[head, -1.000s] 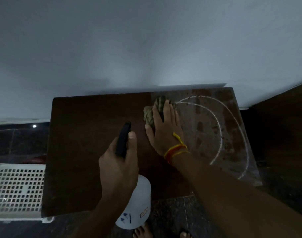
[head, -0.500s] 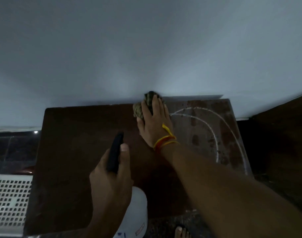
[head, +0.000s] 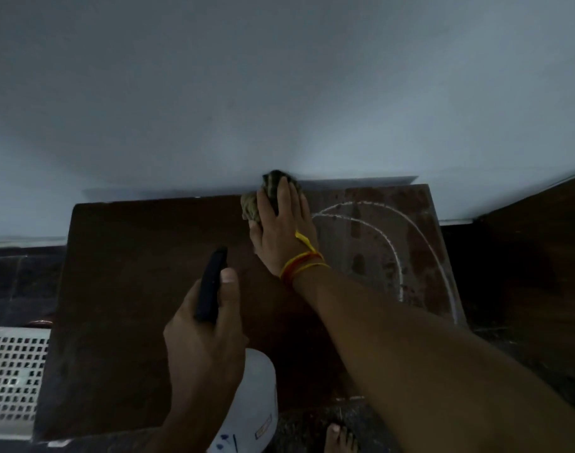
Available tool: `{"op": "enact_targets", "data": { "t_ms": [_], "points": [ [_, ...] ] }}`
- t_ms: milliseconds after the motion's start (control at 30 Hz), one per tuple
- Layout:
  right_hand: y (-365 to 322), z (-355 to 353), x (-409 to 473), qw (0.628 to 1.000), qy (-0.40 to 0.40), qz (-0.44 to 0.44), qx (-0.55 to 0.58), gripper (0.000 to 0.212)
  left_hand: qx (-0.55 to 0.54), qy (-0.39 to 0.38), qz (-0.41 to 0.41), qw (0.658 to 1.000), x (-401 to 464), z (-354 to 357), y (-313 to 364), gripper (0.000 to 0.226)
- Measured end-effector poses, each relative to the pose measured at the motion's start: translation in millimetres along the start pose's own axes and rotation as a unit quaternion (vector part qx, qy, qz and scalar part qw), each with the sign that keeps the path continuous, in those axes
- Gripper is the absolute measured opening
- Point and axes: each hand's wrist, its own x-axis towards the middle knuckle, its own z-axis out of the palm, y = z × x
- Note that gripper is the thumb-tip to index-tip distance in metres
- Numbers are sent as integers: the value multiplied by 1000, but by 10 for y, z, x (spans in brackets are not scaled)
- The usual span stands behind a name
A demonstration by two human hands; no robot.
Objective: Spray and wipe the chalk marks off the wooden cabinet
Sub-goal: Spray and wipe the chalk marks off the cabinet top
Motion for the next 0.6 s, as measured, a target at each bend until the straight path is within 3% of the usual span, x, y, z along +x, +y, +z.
{"op": "enact_targets", "data": {
  "t_ms": [300,600],
  "points": [
    [581,-174,-69,999,-5,23,-27,61,4,8,7,1000,-110,-35,-3,38],
    [487,-136,-566,999,0,42,-17,62,10,-2,5,1000,-181,0,-65,37]
  ]
}}
